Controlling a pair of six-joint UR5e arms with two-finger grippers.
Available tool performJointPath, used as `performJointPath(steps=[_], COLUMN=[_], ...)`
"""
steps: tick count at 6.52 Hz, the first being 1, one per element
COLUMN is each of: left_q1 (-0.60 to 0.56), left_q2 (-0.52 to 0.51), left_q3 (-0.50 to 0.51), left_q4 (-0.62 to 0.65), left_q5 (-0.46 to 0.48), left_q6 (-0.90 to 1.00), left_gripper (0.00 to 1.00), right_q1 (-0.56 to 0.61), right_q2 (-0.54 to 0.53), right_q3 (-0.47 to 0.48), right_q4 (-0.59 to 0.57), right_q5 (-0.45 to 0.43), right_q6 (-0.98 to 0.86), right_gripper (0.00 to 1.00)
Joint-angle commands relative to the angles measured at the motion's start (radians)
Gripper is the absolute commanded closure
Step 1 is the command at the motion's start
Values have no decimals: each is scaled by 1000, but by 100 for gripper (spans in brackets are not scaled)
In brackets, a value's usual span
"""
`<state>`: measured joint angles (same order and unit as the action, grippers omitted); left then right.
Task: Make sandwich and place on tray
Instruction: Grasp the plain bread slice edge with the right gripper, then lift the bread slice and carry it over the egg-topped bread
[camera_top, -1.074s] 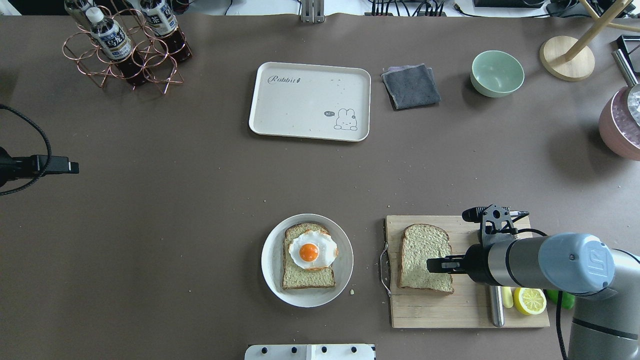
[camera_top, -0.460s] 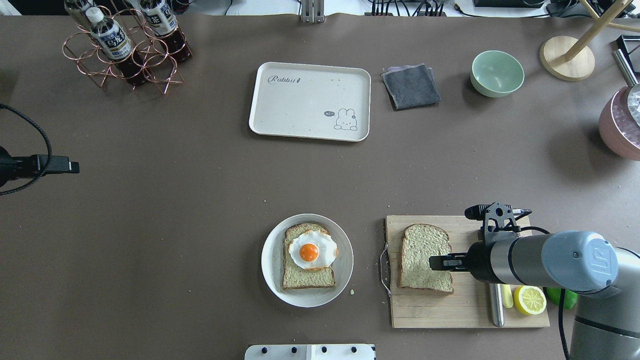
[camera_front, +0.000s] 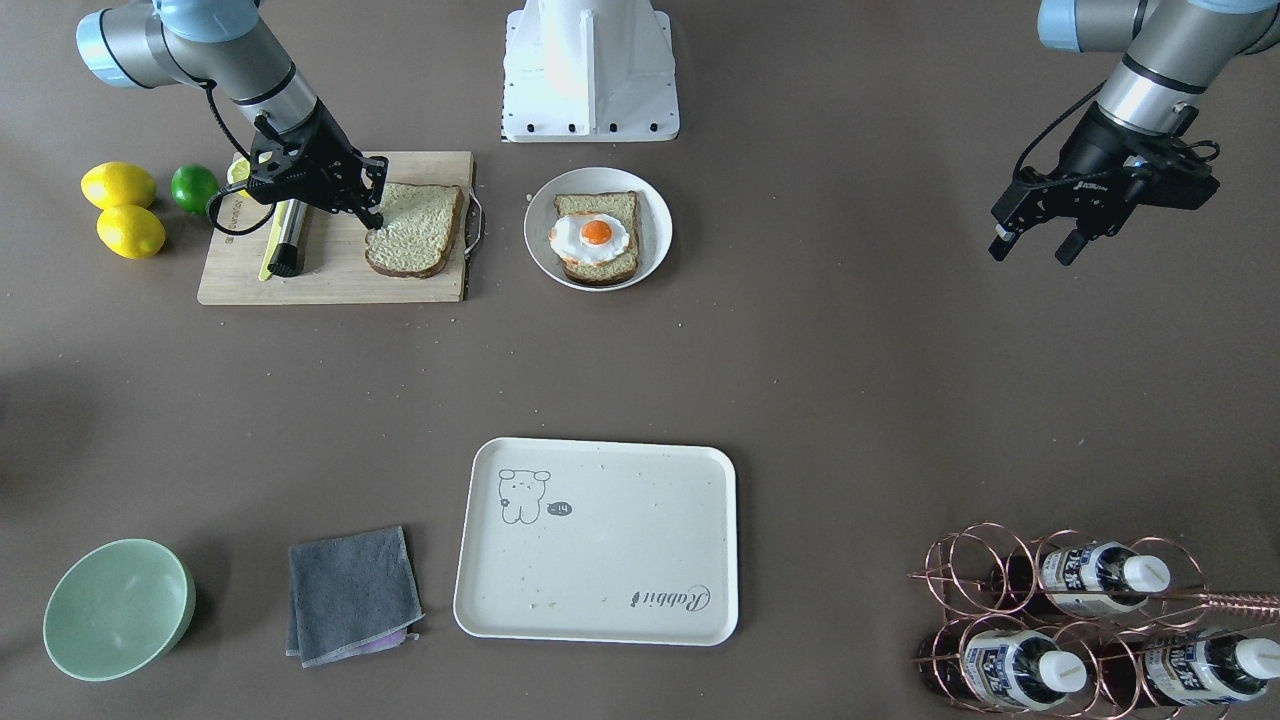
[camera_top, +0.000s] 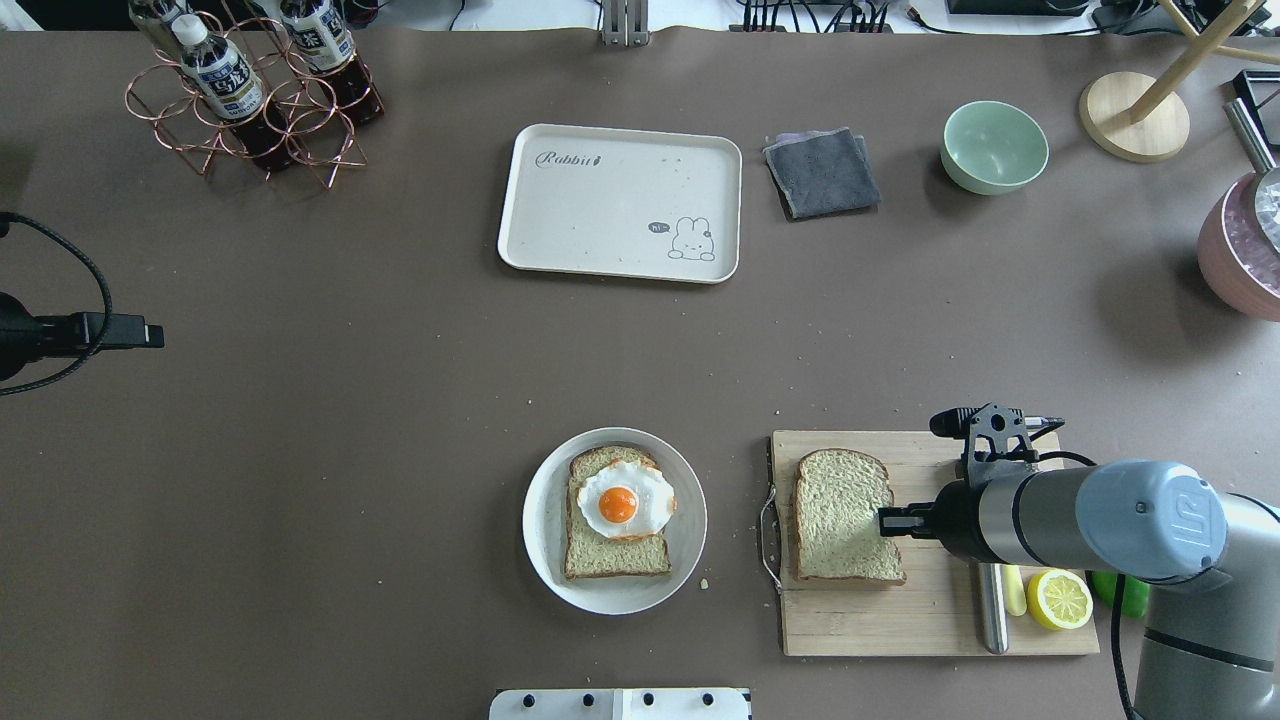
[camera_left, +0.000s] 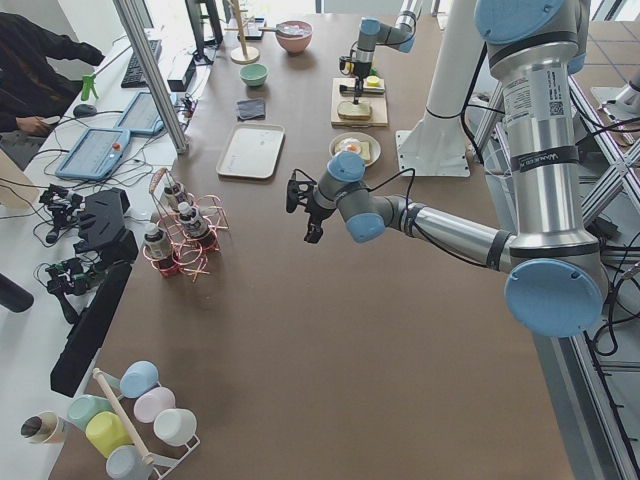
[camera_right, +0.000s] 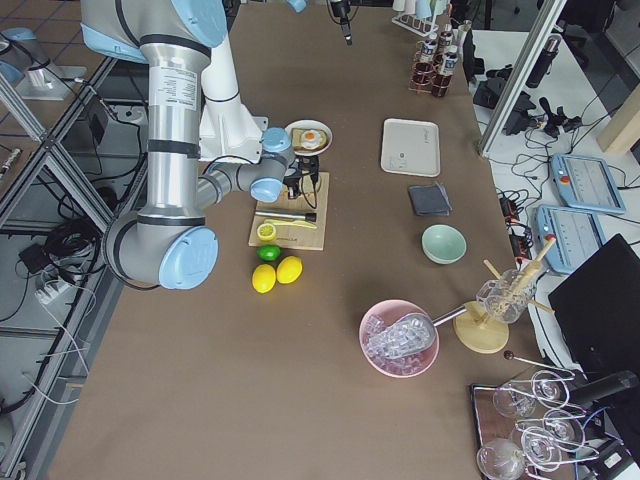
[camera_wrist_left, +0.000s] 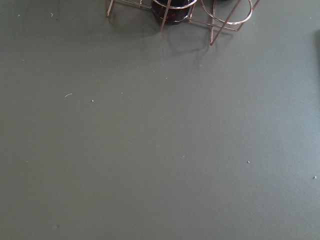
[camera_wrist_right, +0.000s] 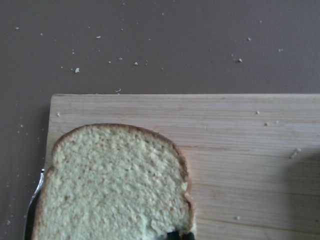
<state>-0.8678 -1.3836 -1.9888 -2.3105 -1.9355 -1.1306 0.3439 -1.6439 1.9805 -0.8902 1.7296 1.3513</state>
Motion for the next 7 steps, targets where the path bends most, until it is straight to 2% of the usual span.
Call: performJointPath(steps=[1, 3, 4, 6, 7], left_q1=[6, 4, 6, 6, 4], left_q2=[0, 0, 0, 0, 0], left_q3=[-1, 1, 1, 5, 10], left_q4=[-1, 0, 0, 0, -1], left_q5=[6, 6, 6, 6, 6], left_q6=[-8, -8, -8, -8, -8], left_gripper=[2, 3, 3, 3, 3], right_q1=[27, 67, 78, 121, 122], right_q2=[1, 9, 48, 129, 185], right_q3=[44, 63, 69, 92, 92], right_q4=[4, 10, 10, 14, 14], right_q5=[27, 73, 79, 154, 154], right_q6=[37, 42, 52, 124, 168], right_gripper=[100, 100, 100, 100, 100])
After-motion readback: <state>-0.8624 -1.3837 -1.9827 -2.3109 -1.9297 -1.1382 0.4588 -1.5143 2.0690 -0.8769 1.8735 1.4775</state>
